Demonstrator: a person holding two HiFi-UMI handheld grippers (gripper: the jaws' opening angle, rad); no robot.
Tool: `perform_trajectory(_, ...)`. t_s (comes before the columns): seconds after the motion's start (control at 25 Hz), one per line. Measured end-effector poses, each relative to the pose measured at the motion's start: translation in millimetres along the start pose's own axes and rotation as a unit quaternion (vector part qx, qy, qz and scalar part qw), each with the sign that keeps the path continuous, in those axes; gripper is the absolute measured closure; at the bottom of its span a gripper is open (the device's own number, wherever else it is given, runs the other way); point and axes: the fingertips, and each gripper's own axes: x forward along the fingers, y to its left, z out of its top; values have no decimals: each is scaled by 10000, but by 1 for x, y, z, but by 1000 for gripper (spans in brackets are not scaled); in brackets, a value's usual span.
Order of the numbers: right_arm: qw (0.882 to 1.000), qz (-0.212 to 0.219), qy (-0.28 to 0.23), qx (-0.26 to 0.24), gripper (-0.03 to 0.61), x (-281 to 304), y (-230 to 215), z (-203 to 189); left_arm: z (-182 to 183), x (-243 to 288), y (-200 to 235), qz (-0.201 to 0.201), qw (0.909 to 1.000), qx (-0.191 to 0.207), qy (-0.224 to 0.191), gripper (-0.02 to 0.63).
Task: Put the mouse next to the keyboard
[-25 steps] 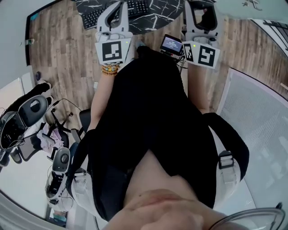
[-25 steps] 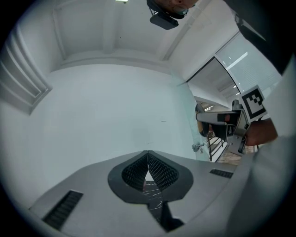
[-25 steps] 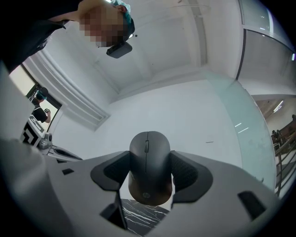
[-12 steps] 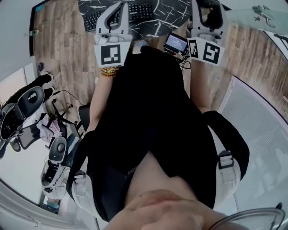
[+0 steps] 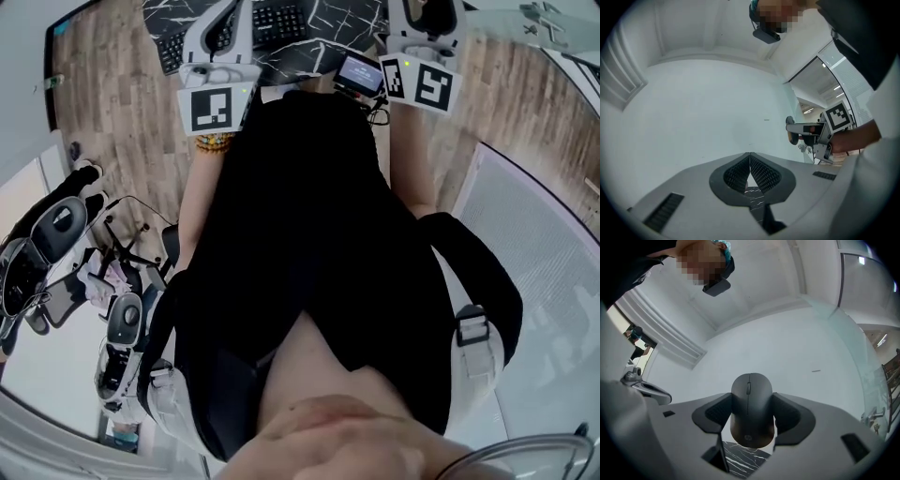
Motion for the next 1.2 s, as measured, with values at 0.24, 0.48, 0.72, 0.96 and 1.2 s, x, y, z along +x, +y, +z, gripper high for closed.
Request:
perform_trajectory(0.24,9999,-46,-24,-112,293,17,0,3,2,8,13,-5,9999,-13,-121,600)
perform_trajectory(0.48,9999,11,37,-162,293,33,-1,-4,-2,3,20,99,9999,-59,-80,600)
perform_trajectory(0.72,9998,149,76,-117,293,46,6,-11,-11,-1,30,281,9996,-44,29,600)
perform_trajectory(0.96,9994,227,253,-109,293,53,12,-31,-17,-3,36,426,9989,-93,154,600)
perform_trajectory(1.2,9986,314,417,-32,293,59,17,-49,-26,-6,39,488,9984,-99,264,600)
